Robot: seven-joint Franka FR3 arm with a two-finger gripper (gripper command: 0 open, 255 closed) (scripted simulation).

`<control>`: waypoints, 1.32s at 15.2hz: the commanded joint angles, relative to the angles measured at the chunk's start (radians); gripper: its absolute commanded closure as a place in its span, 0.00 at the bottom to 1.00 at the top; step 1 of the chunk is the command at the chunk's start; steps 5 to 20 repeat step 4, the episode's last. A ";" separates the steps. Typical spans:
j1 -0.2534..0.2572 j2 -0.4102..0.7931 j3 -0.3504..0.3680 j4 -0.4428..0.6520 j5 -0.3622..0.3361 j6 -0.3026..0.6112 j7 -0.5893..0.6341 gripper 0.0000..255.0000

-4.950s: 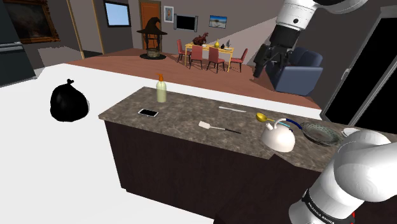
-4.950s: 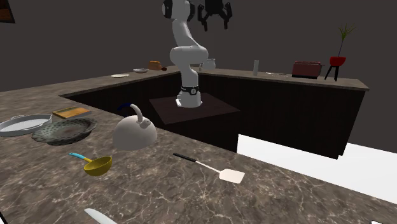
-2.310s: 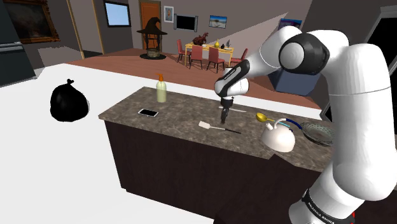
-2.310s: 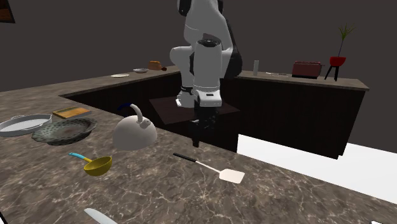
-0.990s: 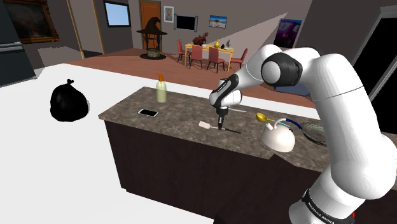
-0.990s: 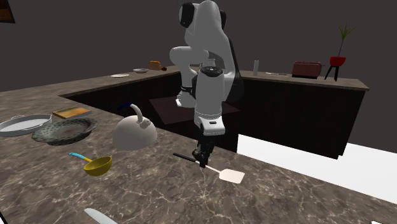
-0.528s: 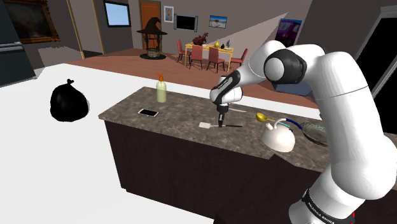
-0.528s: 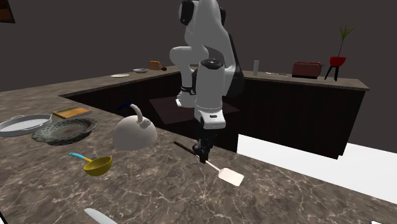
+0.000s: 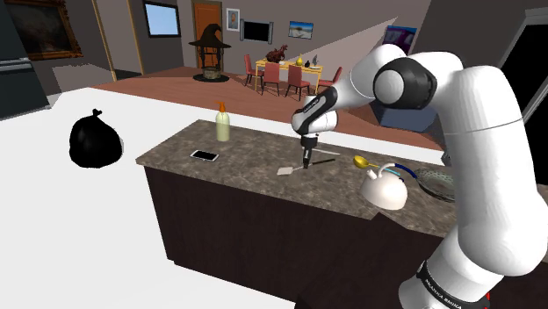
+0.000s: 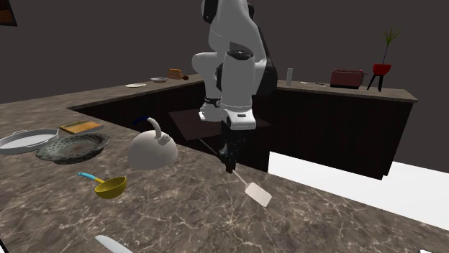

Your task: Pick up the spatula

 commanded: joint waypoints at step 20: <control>0.004 -0.028 -0.007 0.003 -0.008 -0.030 0.003 1.00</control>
